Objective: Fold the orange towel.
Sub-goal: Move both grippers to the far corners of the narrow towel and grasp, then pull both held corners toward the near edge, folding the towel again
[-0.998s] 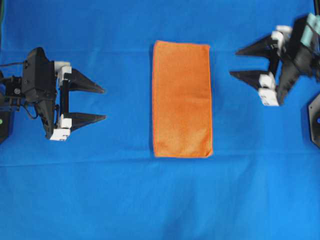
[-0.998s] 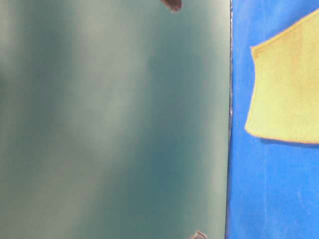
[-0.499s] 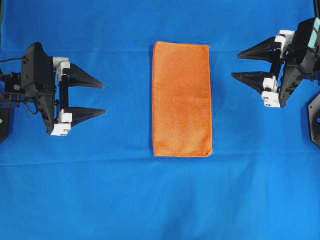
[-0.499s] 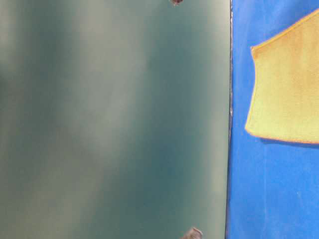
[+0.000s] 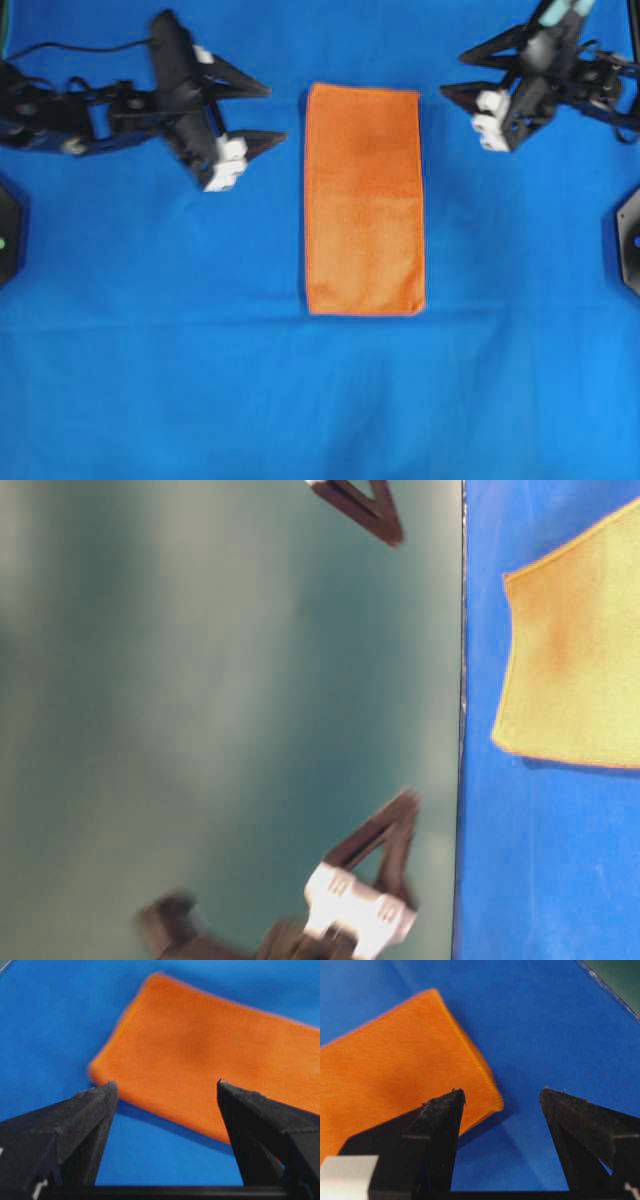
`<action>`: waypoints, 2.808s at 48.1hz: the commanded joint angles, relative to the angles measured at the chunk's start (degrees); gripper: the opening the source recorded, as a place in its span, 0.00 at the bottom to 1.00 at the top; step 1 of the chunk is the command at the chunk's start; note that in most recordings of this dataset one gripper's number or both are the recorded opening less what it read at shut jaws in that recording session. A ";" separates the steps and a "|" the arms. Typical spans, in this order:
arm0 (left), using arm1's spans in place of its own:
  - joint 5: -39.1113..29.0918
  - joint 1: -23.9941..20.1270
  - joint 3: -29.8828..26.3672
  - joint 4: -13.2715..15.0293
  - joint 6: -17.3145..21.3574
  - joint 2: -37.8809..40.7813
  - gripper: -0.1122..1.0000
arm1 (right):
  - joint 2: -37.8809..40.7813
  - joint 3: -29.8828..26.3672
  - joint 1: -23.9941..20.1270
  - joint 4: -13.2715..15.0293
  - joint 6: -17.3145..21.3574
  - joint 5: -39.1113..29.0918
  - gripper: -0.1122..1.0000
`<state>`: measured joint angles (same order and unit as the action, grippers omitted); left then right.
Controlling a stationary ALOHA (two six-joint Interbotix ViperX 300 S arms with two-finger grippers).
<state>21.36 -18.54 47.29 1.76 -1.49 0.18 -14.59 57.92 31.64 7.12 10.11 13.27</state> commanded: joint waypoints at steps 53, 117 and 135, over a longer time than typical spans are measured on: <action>1.85 -5.27 -17.40 -0.09 0.44 24.43 0.13 | 24.52 -8.26 0.62 -1.32 0.53 5.98 0.14; -2.11 -7.65 -18.11 -0.09 10.72 16.96 0.13 | 14.59 -7.91 3.52 -2.29 0.35 3.96 0.14; -3.34 2.20 -13.01 -0.09 11.25 9.23 0.13 | 1.58 -2.72 -5.63 -3.69 1.05 -3.87 0.14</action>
<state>17.84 -18.72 33.57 1.58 9.58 12.92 -9.49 54.49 27.86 4.31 10.99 10.63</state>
